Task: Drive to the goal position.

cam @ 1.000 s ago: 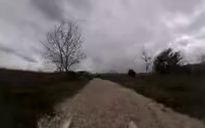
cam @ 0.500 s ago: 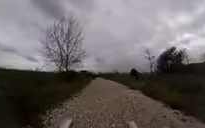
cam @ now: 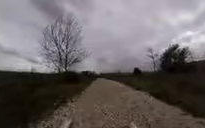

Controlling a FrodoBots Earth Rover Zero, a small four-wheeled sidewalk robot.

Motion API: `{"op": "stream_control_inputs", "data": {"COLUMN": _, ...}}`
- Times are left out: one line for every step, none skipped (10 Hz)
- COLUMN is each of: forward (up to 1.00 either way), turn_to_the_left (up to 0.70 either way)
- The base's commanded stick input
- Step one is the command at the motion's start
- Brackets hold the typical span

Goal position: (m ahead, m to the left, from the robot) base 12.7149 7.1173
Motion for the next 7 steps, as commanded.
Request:
{"op": "stream_control_inputs", "data": {"forward": 0.7, "turn_to_the_left": -0.08}}
{"op": "stream_control_inputs", "data": {"forward": 0.7, "turn_to_the_left": -0.35}}
{"op": "stream_control_inputs", "data": {"forward": 0.7, "turn_to_the_left": -0.31}}
{"op": "stream_control_inputs", "data": {"forward": 0.7, "turn_to_the_left": -0.2}}
{"op": "stream_control_inputs", "data": {"forward": 0.7, "turn_to_the_left": -0.06}}
{"op": "stream_control_inputs", "data": {"forward": 0.7, "turn_to_the_left": 0.0}}
{"op": "stream_control_inputs", "data": {"forward": 0.7, "turn_to_the_left": 0.0}}
